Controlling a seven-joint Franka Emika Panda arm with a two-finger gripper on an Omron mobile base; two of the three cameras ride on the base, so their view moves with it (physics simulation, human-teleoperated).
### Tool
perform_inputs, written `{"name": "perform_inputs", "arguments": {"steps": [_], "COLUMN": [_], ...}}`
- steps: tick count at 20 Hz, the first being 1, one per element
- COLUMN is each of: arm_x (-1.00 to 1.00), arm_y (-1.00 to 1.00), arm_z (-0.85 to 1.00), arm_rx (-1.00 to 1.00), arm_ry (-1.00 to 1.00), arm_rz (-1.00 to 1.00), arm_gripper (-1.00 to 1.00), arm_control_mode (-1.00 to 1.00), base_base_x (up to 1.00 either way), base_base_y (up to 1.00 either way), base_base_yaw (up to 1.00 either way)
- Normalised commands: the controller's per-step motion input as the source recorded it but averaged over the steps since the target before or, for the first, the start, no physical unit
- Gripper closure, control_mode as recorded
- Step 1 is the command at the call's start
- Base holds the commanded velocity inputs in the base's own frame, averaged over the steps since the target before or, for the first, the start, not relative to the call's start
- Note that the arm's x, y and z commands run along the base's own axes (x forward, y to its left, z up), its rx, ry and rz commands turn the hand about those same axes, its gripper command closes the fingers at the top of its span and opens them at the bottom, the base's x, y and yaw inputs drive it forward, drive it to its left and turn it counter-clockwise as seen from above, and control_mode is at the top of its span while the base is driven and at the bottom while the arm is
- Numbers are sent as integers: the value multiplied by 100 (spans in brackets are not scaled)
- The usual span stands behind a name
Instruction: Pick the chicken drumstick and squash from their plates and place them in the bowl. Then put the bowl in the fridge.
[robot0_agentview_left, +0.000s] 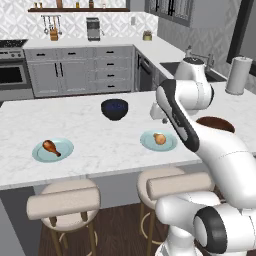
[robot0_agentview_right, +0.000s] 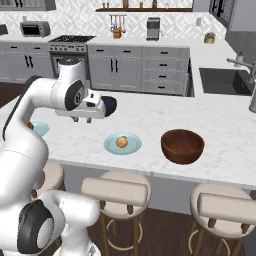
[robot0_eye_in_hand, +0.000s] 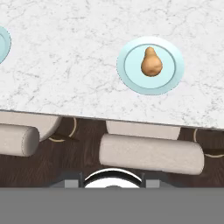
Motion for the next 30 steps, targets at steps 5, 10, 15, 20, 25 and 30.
{"name": "perform_inputs", "arguments": {"steps": [5, 10, 15, 20, 25, 30], "arm_x": [0, 5, 26, 47, 52, 48], "arm_y": [59, 98, 89, 84, 83, 79], "arm_z": [-6, -18, -16, -9, -26, -34], "arm_rx": [-2, 0, 4, 5, 0, 0], "arm_ry": [-4, -1, 0, 1, 5, 5], "arm_rz": [1, 7, 5, 9, 9, 7], "arm_gripper": [-100, -100, -100, -100, -100, -100], "arm_control_mode": [-100, -100, -100, -100, -100, -100], "base_base_x": [0, 0, 0, 0, 0, 0], "base_base_y": [0, 0, 0, 0, 0, 0], "base_base_yaw": [0, 0, 0, 0, 0, 0]}}
